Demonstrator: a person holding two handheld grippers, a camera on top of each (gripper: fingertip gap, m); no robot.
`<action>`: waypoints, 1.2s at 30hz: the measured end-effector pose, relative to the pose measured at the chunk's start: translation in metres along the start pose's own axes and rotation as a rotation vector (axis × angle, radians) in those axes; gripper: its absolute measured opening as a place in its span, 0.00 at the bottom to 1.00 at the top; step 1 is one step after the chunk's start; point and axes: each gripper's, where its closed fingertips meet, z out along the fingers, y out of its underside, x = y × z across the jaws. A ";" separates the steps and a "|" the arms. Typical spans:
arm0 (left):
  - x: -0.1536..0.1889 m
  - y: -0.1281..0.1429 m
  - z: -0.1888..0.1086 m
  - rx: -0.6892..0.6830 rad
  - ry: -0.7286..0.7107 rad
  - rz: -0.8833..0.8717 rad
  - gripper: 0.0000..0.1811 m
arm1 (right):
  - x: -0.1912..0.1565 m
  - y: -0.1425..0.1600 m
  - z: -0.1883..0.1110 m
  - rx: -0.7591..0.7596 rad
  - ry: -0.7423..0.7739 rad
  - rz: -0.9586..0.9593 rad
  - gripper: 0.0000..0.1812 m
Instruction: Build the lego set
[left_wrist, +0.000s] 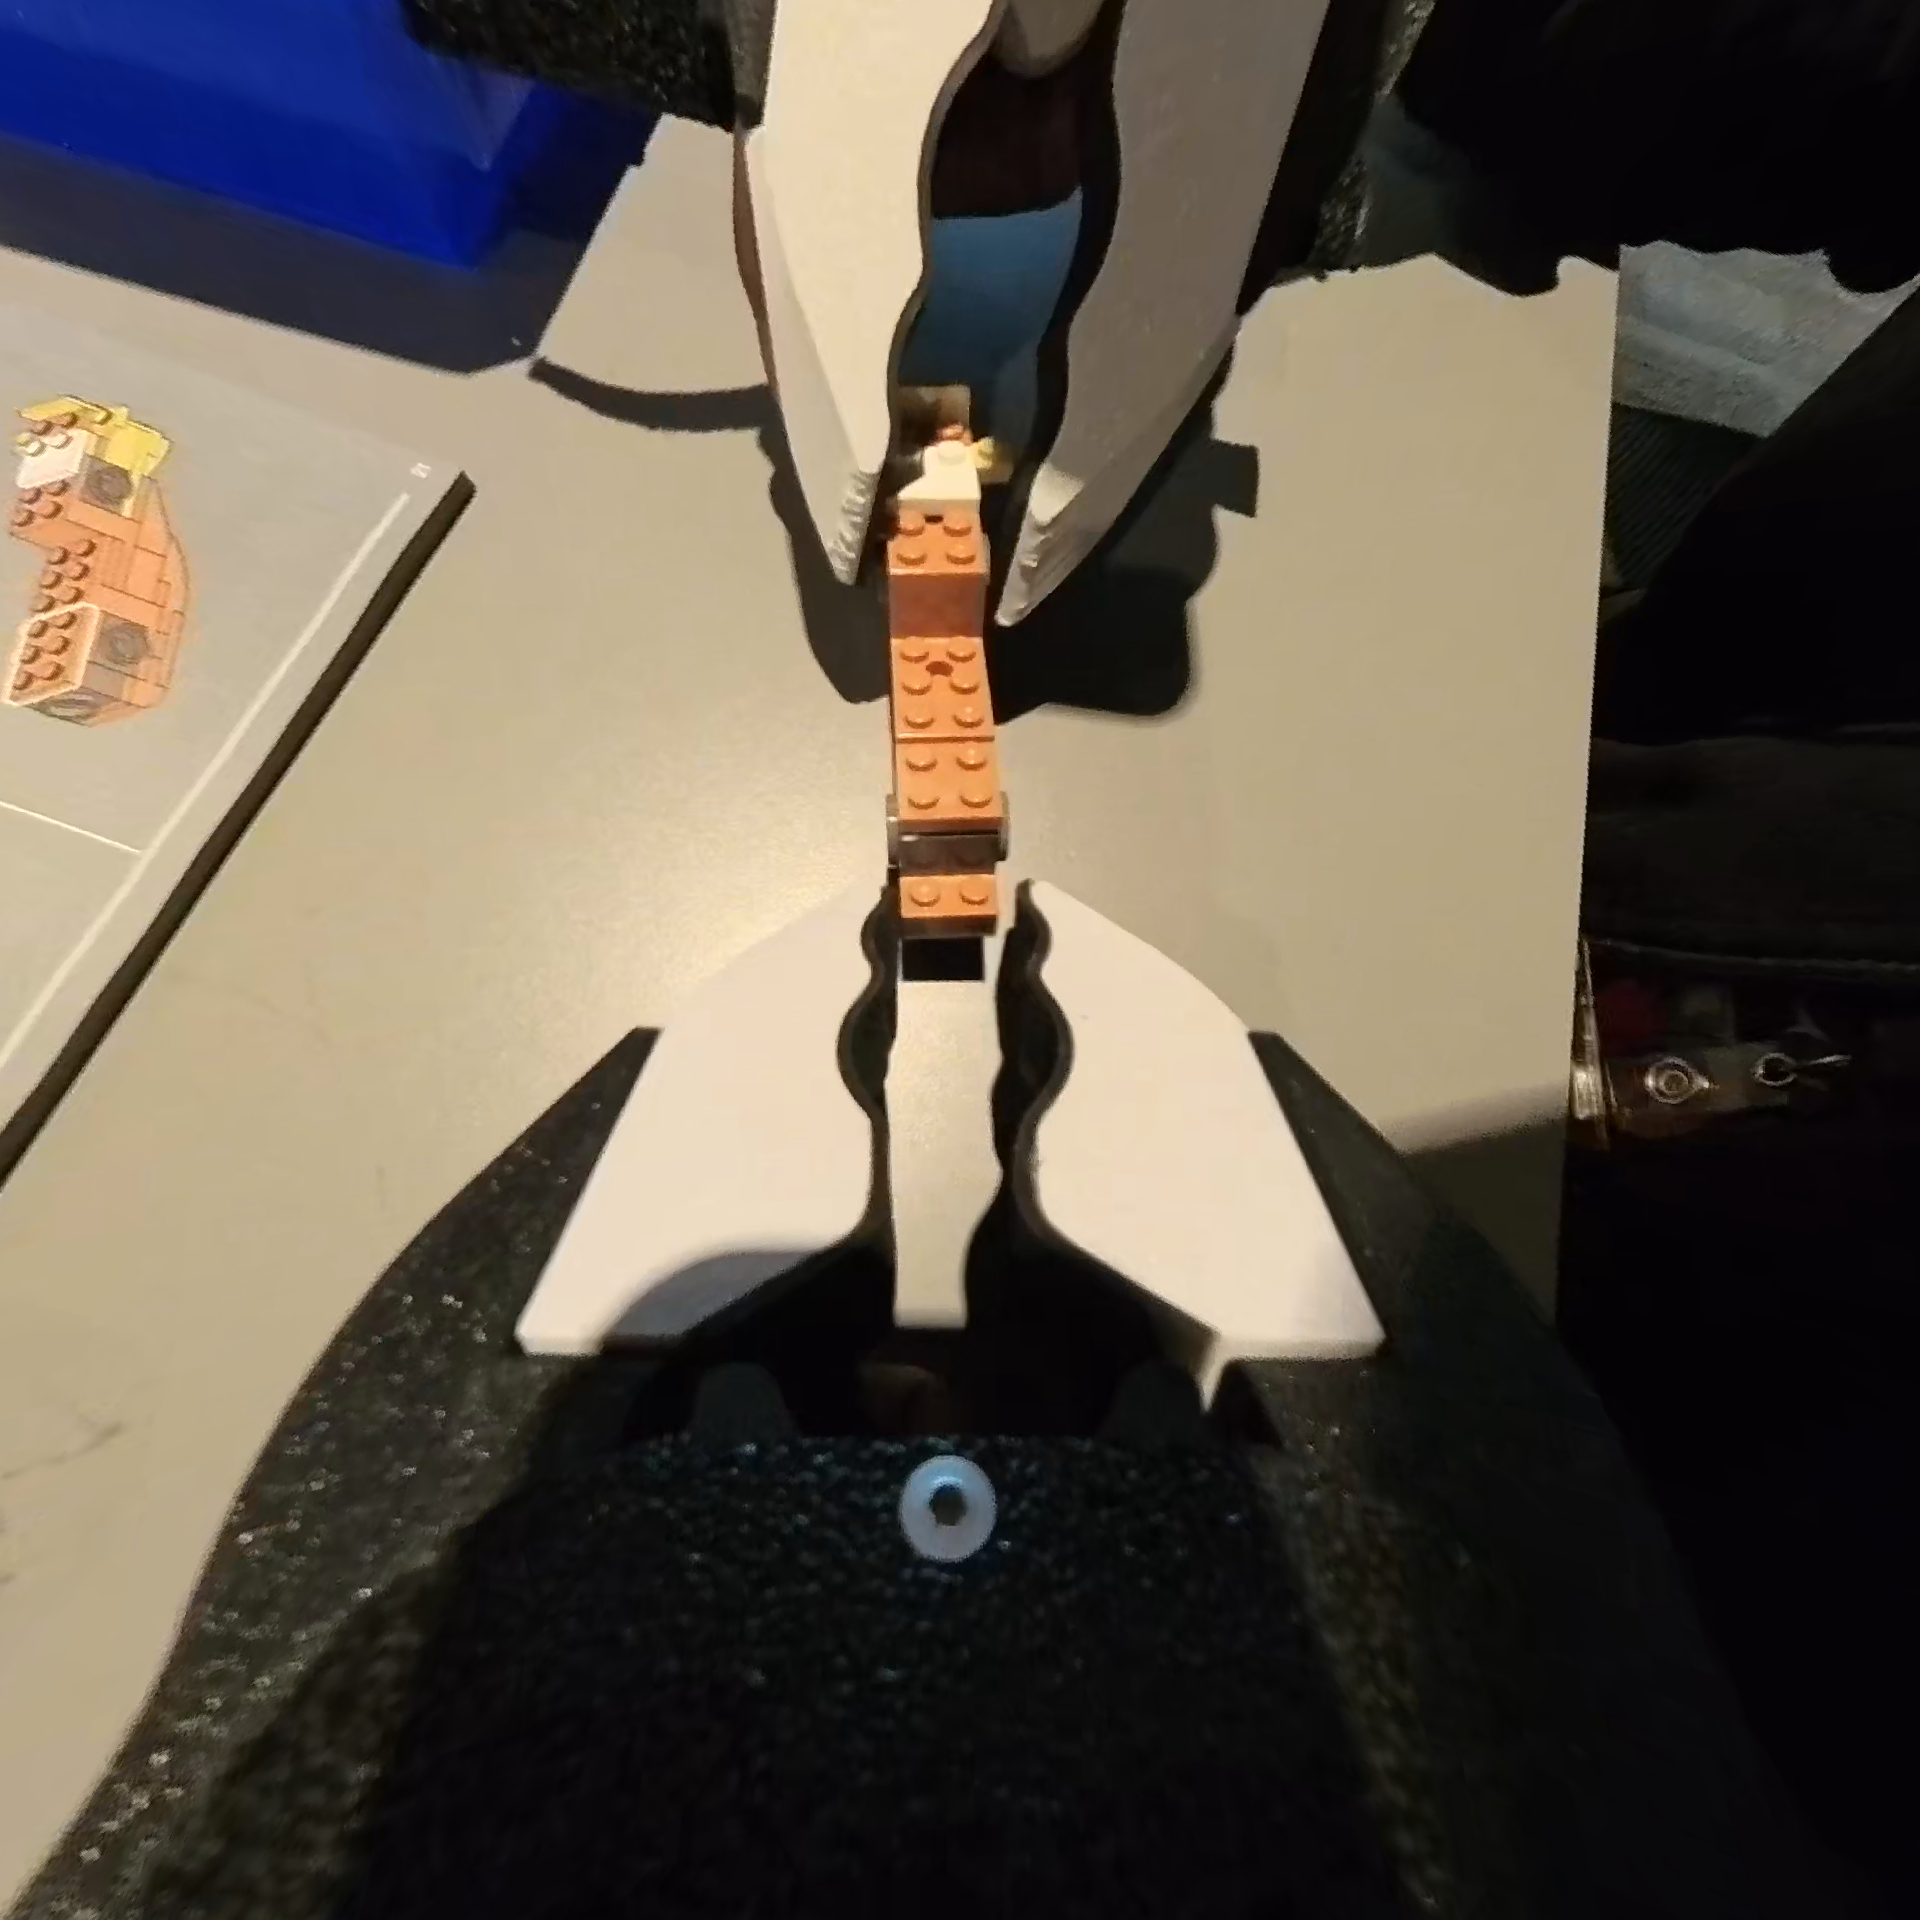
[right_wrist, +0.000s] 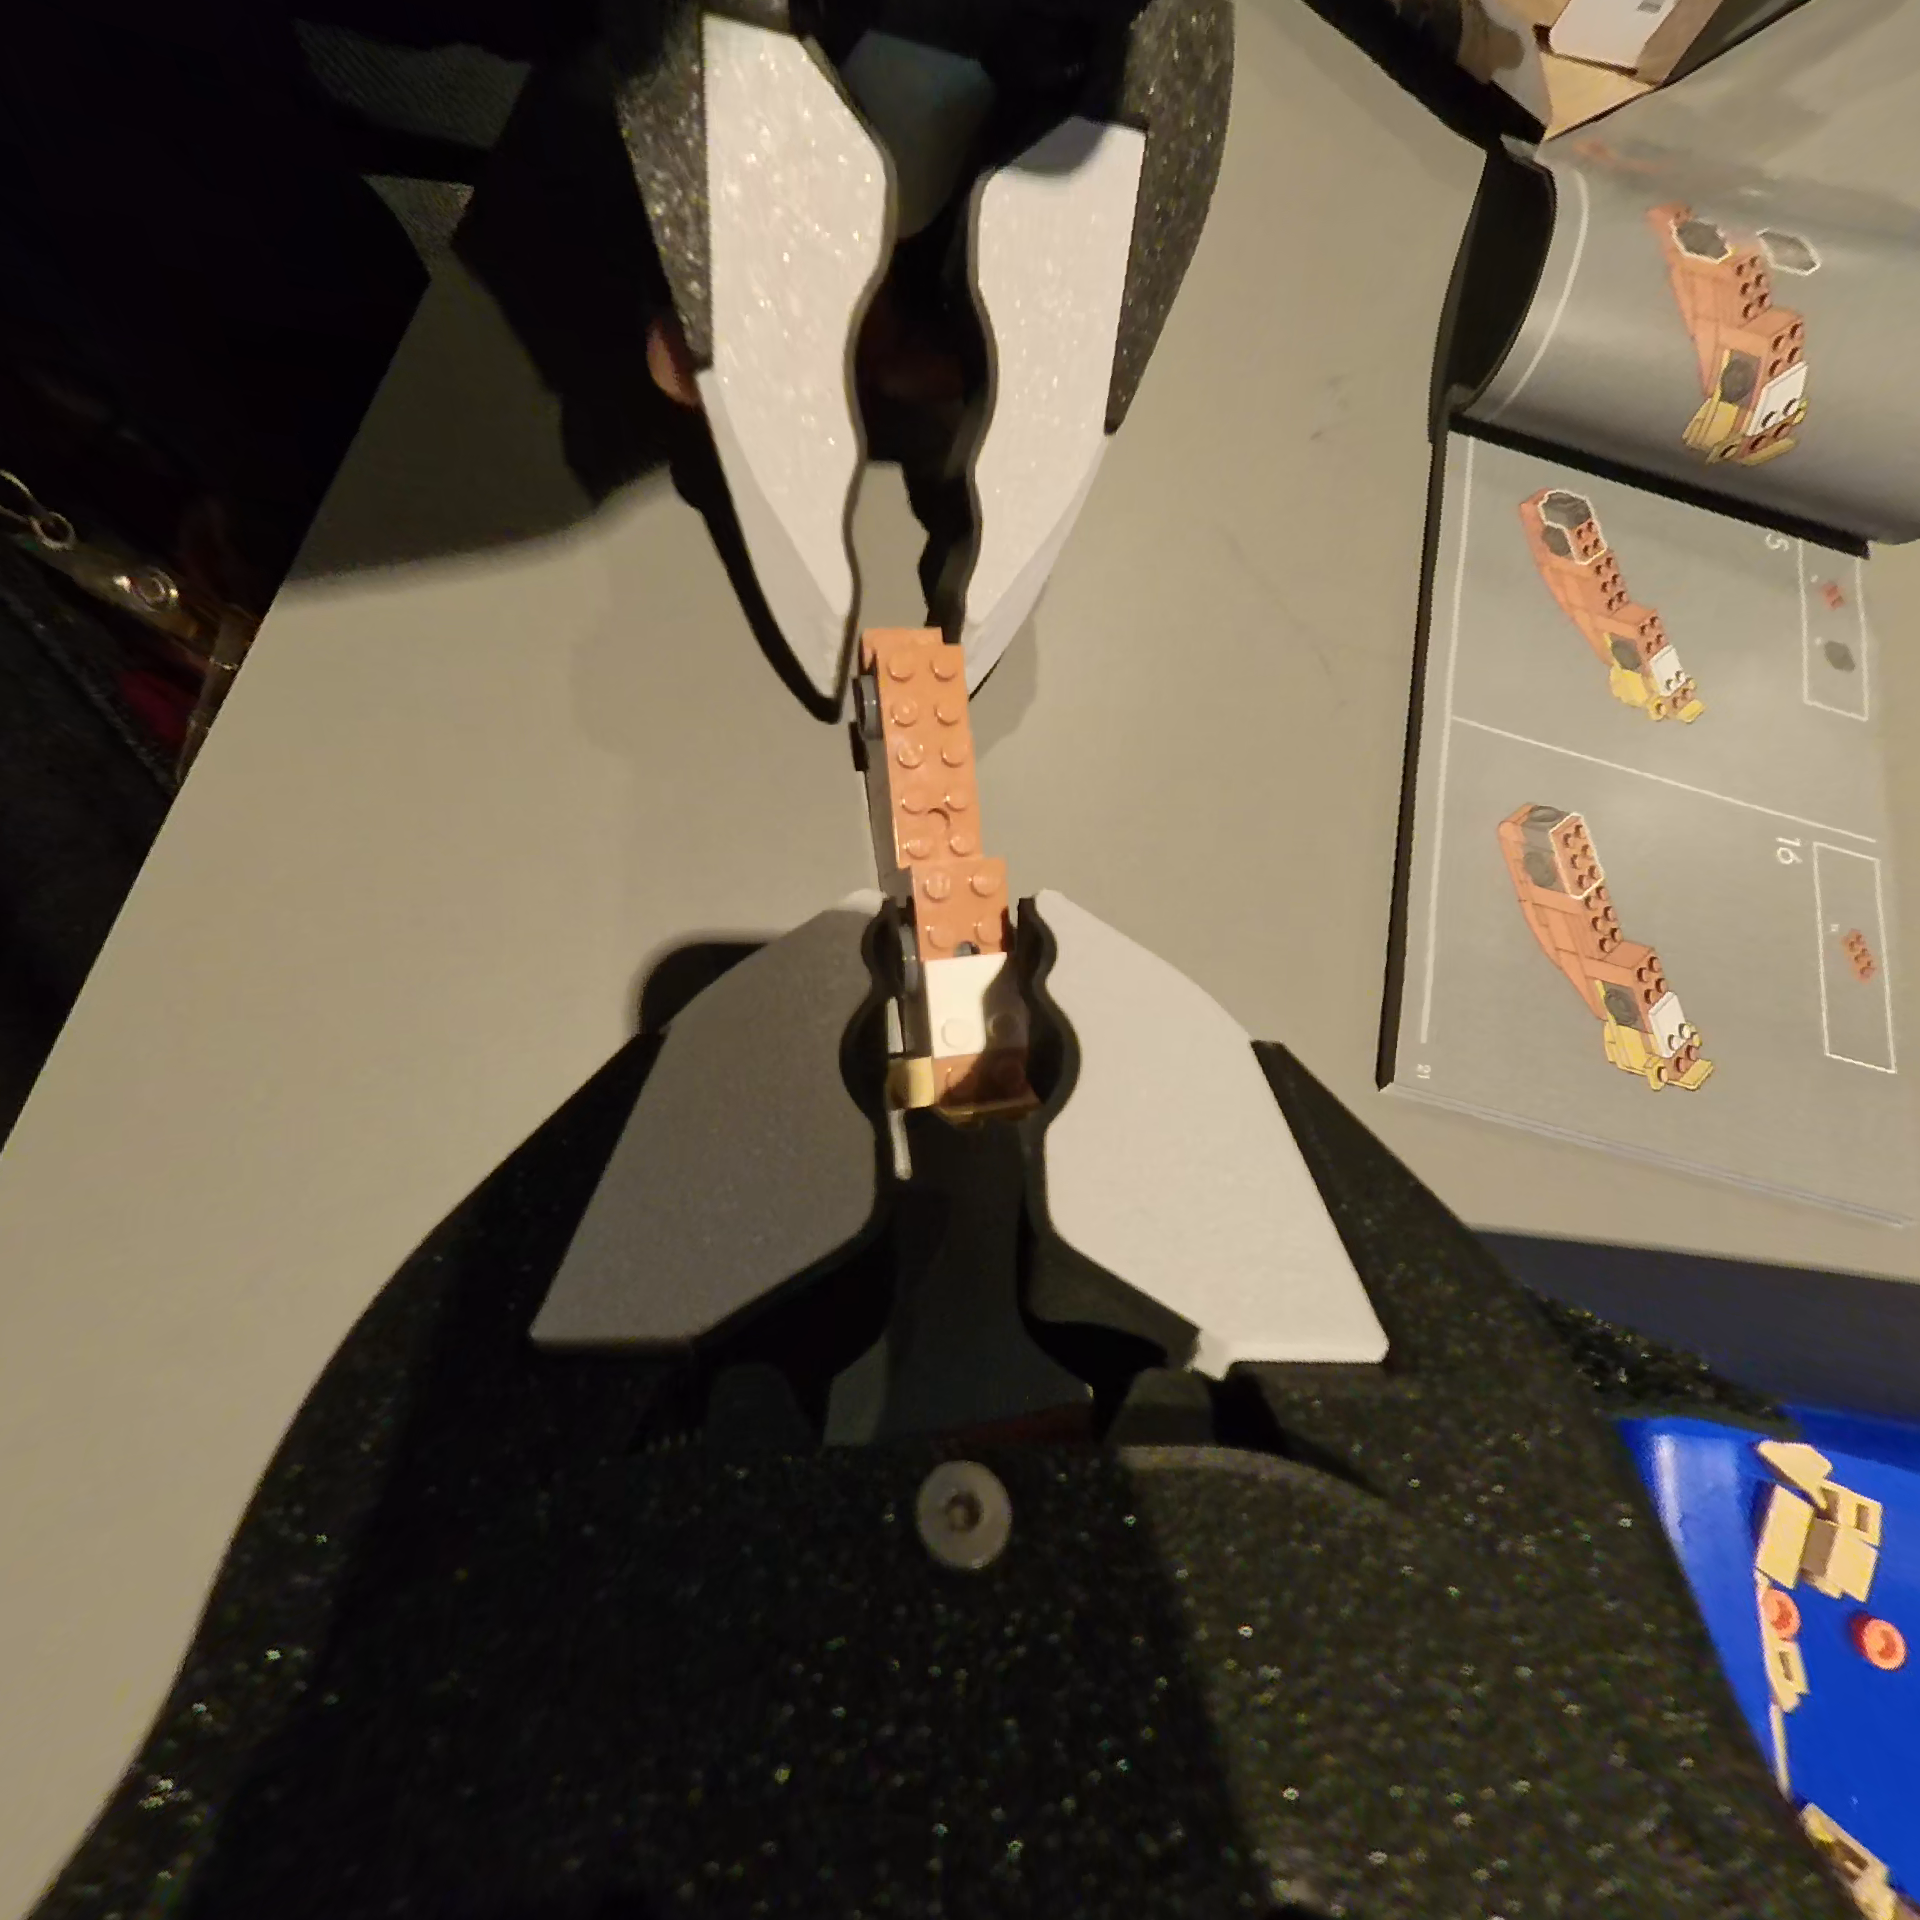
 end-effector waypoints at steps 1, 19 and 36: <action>0.001 0.000 -0.001 0.004 0.003 0.004 0.12 | 0.000 0.000 0.000 0.003 -0.001 0.003 0.12; -0.013 -0.010 -0.015 0.167 -0.173 0.869 0.21 | 0.002 -0.001 -0.003 0.061 -0.059 0.017 0.11; -0.014 -0.019 0.001 0.229 -0.164 1.388 0.24 | 0.007 0.003 -0.006 0.125 -0.089 0.056 0.11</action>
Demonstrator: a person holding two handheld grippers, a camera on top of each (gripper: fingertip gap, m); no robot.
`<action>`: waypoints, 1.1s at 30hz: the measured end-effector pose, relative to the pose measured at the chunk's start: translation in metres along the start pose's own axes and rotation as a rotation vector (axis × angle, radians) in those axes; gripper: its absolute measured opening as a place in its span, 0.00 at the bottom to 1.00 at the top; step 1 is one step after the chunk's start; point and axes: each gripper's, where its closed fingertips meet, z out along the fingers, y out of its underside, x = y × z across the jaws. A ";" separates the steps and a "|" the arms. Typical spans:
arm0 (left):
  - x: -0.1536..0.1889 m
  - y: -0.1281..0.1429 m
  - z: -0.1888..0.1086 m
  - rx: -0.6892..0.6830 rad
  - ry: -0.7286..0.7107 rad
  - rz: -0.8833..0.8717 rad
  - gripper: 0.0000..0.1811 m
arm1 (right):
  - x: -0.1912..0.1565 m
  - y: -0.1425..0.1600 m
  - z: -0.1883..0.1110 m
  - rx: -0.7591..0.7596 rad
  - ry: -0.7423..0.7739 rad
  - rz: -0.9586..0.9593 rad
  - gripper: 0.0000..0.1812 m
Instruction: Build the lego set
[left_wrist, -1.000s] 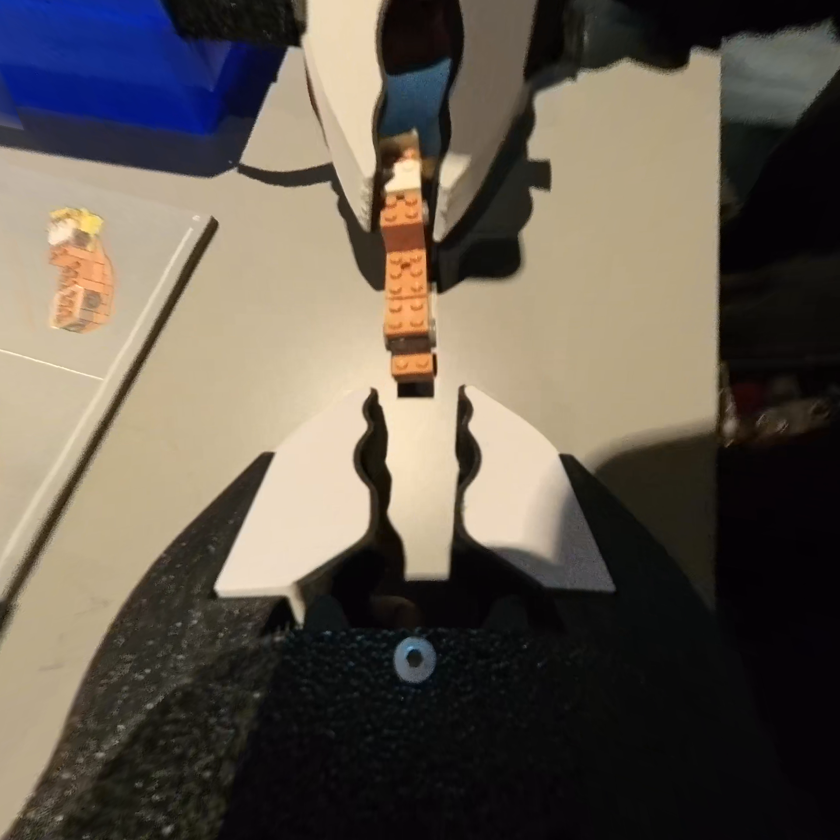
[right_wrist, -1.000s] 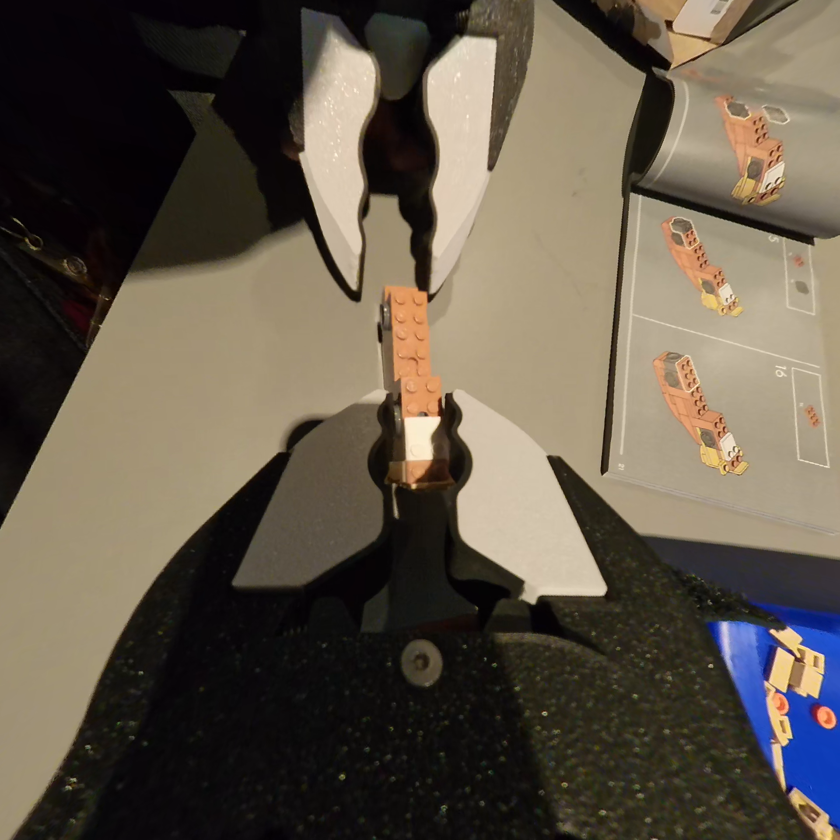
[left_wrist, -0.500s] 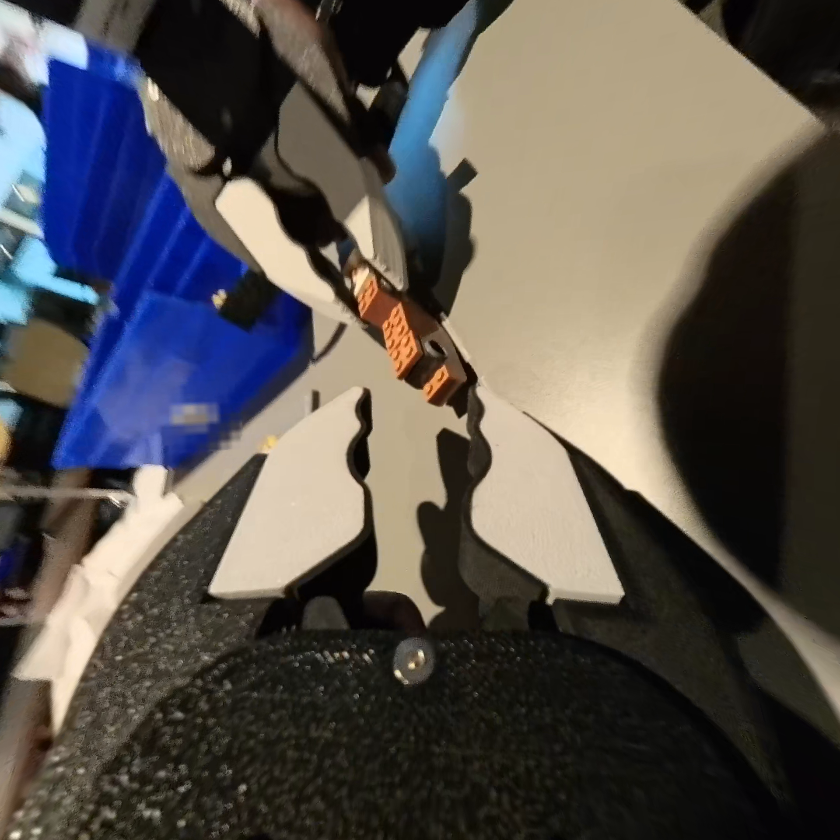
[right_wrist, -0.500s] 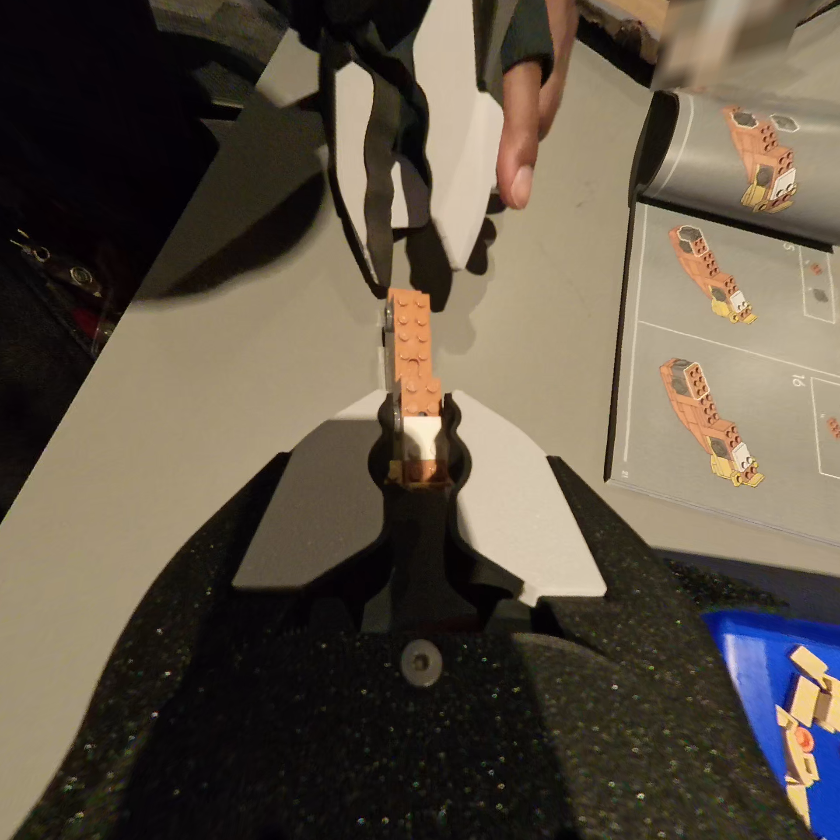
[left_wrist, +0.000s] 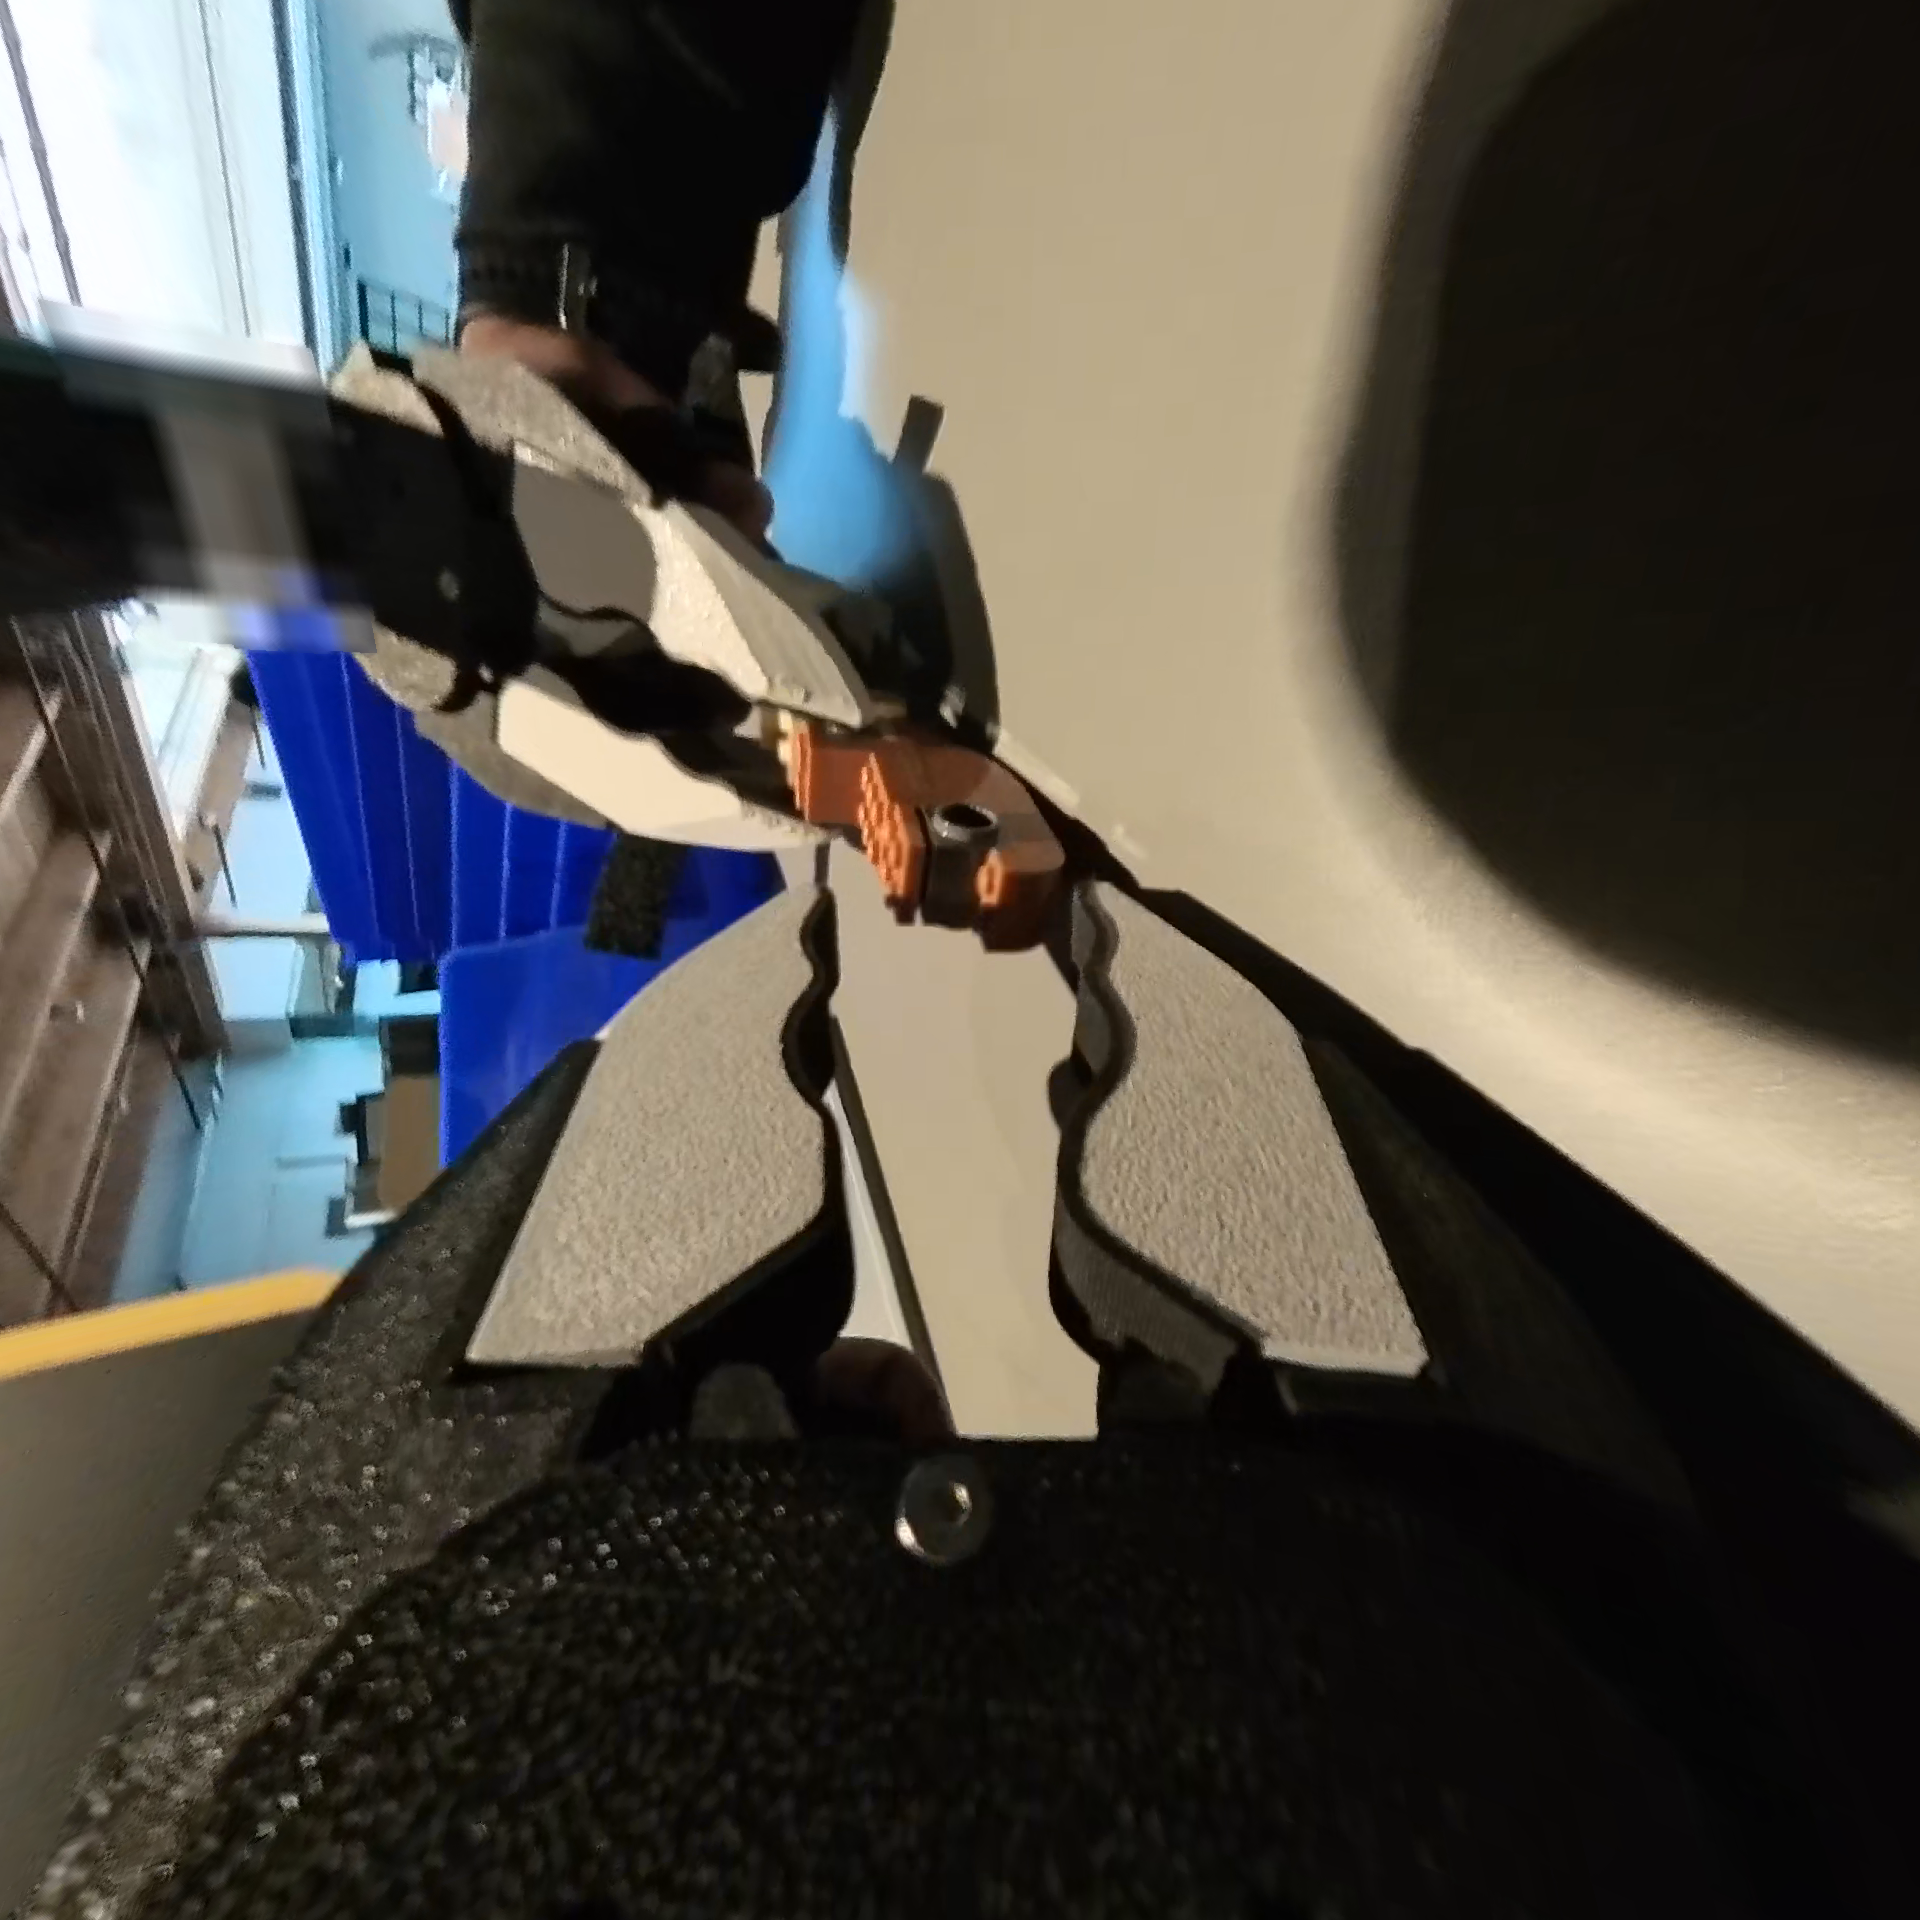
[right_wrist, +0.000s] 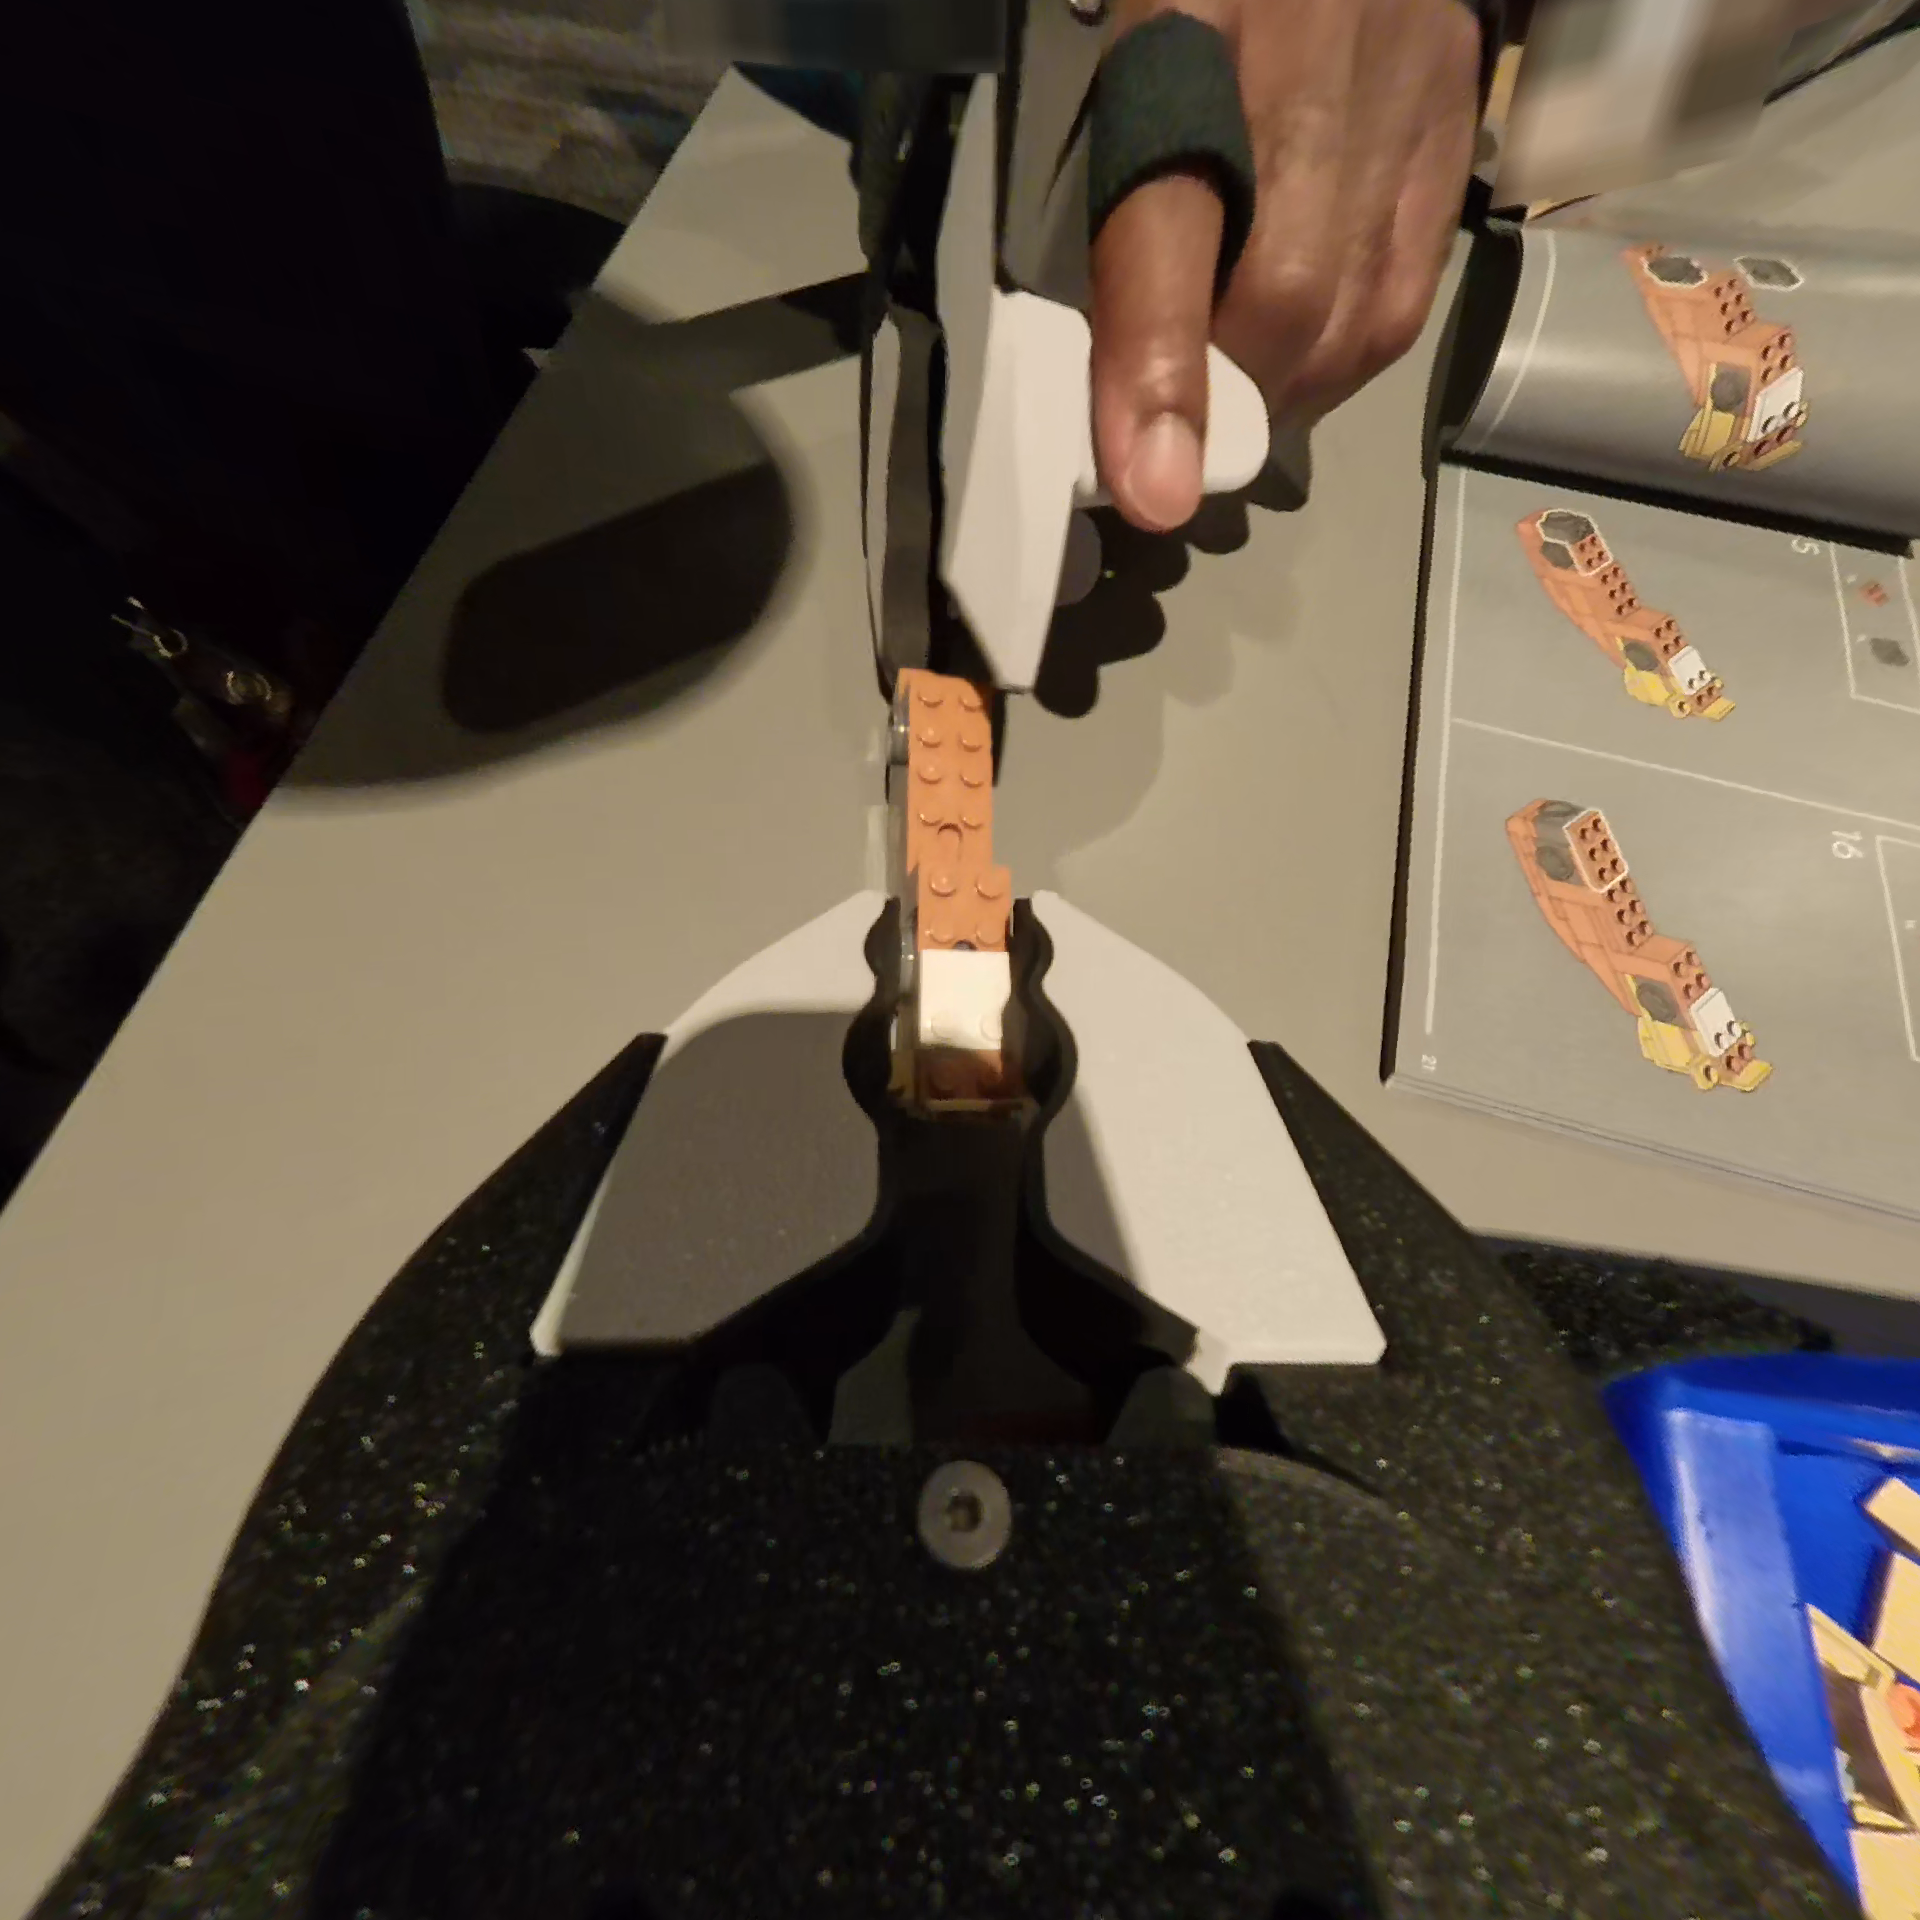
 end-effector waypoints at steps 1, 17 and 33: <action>0.000 -0.001 0.001 0.009 0.001 0.011 0.24 | 0.001 0.001 0.000 -0.002 0.002 0.004 0.11; 0.003 -0.005 0.008 0.052 0.060 0.094 0.18 | 0.003 0.001 0.004 0.015 0.004 0.016 0.11; 0.003 -0.005 0.010 0.007 0.087 0.229 0.17 | 0.001 0.000 0.004 0.019 -0.007 0.037 0.10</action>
